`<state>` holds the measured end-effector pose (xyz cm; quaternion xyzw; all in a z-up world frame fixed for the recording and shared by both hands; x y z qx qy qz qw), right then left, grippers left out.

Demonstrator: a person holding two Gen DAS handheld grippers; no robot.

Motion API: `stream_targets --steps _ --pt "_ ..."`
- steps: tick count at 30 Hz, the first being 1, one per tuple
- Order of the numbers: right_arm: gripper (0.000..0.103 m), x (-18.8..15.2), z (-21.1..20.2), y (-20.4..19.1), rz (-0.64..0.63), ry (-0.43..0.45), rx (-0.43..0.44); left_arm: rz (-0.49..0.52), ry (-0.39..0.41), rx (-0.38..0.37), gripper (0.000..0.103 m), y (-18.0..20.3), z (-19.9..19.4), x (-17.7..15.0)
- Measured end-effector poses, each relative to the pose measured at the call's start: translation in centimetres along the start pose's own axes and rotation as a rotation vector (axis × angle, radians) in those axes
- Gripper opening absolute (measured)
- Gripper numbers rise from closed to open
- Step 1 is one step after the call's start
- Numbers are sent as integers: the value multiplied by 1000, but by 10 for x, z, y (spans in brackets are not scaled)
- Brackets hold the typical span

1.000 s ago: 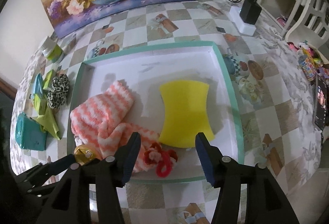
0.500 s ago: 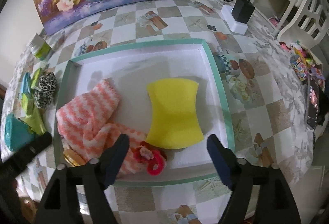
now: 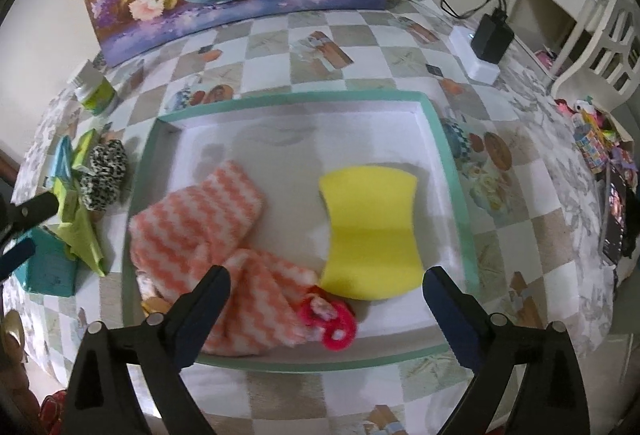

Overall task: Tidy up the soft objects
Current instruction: 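Move both grippers back over the pile of soft items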

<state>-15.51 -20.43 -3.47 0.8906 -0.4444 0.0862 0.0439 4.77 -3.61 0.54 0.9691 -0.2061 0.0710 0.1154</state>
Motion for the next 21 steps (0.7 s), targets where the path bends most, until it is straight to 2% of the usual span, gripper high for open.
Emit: stream_targets --steps 6,11,21 --pt "99 10 -11 -24 -24 42 26 -59 13 -24 93 -23 -8 27" --pt "99 25 -19 -43 -39 76 42 -90 34 -14 93 -44 -18 50" --pt "99 65 -24 -95 -94 108 96 -183 -37 -12 93 -94 -4 78"
Point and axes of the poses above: each gripper's, at about its wrist camera, not at the fingertips, and z roughly the way its jaws point, y to its right, x to its top, the point moved 1 cm from there along z, roughly the way its jaws point, and after that the axes turned 12 degrees about -y, right-handed, at the moved point
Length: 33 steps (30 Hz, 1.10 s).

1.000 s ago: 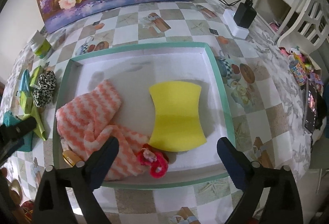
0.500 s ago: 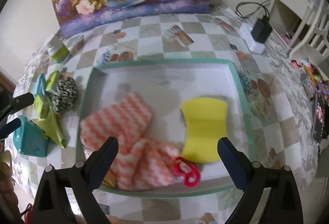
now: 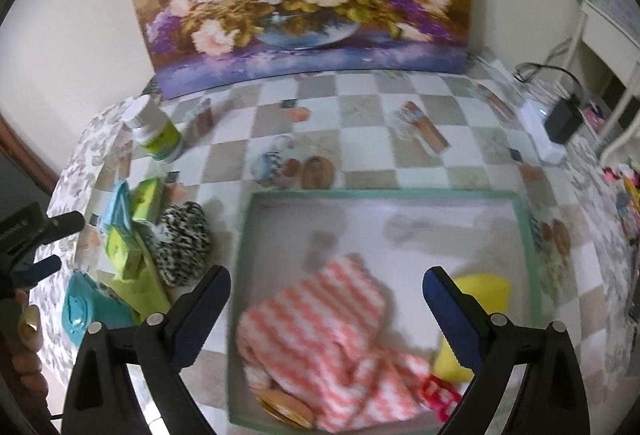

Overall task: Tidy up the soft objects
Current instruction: 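Move both grippers back over the pile of soft items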

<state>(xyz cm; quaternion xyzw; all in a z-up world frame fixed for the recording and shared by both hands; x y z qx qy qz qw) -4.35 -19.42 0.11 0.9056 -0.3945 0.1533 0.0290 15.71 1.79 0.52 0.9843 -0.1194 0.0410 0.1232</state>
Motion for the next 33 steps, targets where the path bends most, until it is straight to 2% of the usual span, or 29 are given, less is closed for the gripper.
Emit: stream_targets --steps 17,21,28,33 --pt "99 24 41 -100 -159 -55 93 -82 -87 -5 93 -46 25 24" --pt "99 27 55 -113 -192 -79 107 -76 -111 -28 93 -47 31 28" --pt "98 32 77 -128 -201 -131 163 -37 -183 10 93 -43 44 40" --pt "95 32 96 -137 -224 -166 148 1 -272 -5 93 -31 58 55"
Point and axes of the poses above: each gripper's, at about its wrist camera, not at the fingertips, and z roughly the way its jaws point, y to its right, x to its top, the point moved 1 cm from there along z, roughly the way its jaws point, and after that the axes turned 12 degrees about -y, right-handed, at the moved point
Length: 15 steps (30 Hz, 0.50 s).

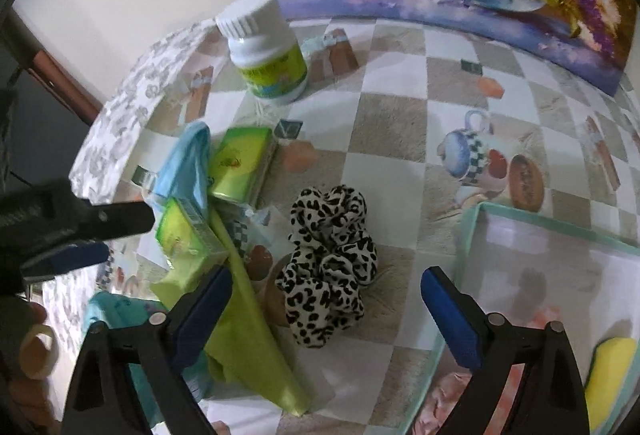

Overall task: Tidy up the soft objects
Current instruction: 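Move both grippers back over the pile of soft items, then grasp the leopard-print scrunchie with the right gripper while the left gripper grasps the green tissue pack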

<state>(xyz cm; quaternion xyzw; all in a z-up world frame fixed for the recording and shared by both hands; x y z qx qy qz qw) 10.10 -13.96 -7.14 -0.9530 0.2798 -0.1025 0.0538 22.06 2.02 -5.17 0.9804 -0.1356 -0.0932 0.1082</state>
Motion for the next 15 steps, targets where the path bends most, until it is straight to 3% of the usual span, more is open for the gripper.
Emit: stream_targets --steps 9,13,15 --pt "80 3 20 4 3 -36 22 -49 -165 51 93 14 37 25" --pt "74 2 25 5 -1 -46 31 -64 -187 71 92 19 46 33" --pt "65 2 27 5 -6 -49 38 -73 -190 87 91 21 49 36"
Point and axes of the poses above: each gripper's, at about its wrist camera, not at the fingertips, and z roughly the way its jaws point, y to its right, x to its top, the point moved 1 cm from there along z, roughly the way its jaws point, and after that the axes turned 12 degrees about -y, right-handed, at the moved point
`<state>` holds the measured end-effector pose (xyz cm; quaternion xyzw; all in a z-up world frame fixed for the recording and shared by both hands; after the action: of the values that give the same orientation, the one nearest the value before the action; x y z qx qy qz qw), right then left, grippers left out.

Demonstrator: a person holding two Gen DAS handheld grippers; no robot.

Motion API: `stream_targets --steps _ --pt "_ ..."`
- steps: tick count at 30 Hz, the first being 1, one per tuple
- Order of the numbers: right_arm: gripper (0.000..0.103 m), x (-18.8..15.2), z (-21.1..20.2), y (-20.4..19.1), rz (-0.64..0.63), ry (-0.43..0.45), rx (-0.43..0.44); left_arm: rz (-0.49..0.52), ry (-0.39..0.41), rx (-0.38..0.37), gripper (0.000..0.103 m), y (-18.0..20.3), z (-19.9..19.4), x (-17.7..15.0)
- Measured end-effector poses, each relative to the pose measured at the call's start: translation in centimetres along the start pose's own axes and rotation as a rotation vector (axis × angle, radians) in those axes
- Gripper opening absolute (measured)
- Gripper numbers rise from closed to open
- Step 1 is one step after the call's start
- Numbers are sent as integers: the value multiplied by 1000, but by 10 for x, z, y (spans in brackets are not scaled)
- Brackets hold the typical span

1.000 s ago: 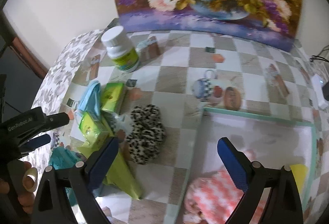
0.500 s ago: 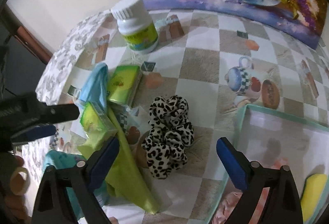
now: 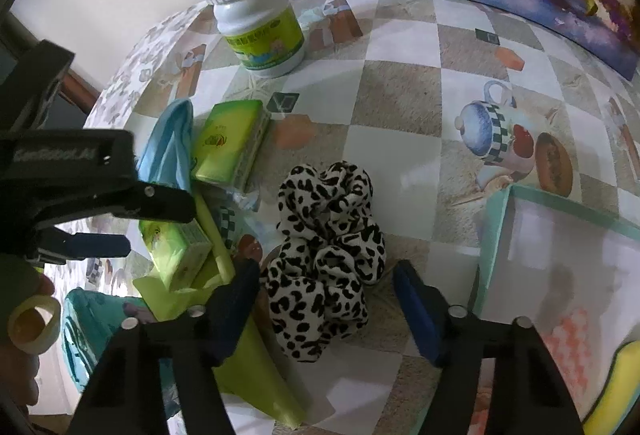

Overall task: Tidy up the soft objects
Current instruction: 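Grasp the leopard-print scrunchie with the right gripper while the left gripper grasps the green tissue pack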

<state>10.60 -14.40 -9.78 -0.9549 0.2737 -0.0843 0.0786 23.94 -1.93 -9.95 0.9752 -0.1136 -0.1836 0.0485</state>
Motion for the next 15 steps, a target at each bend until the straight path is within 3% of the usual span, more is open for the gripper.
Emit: stream_targets --steps 3,6,15 --pt "58 -1 1 0 -8 2 5 -10 -4 20 82 2 4 5" --pt "51 -2 1 0 -9 4 11 -25 -11 19 67 2 7 10" --pt "43 -2 1 3 -6 6 25 -30 15 -5 63 -6 1 2"
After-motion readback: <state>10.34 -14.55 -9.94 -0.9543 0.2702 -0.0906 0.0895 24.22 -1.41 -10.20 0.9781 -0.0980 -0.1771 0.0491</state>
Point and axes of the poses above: each gripper's, at about its wrist camera, not at the fingertips, and z roughly the way its jaws point, y to its right, x to its top, the point moved 1 cm from there along z, roughly the way its jaws point, and after that the axes turned 12 degrees about -y, right-handed, at the moved point
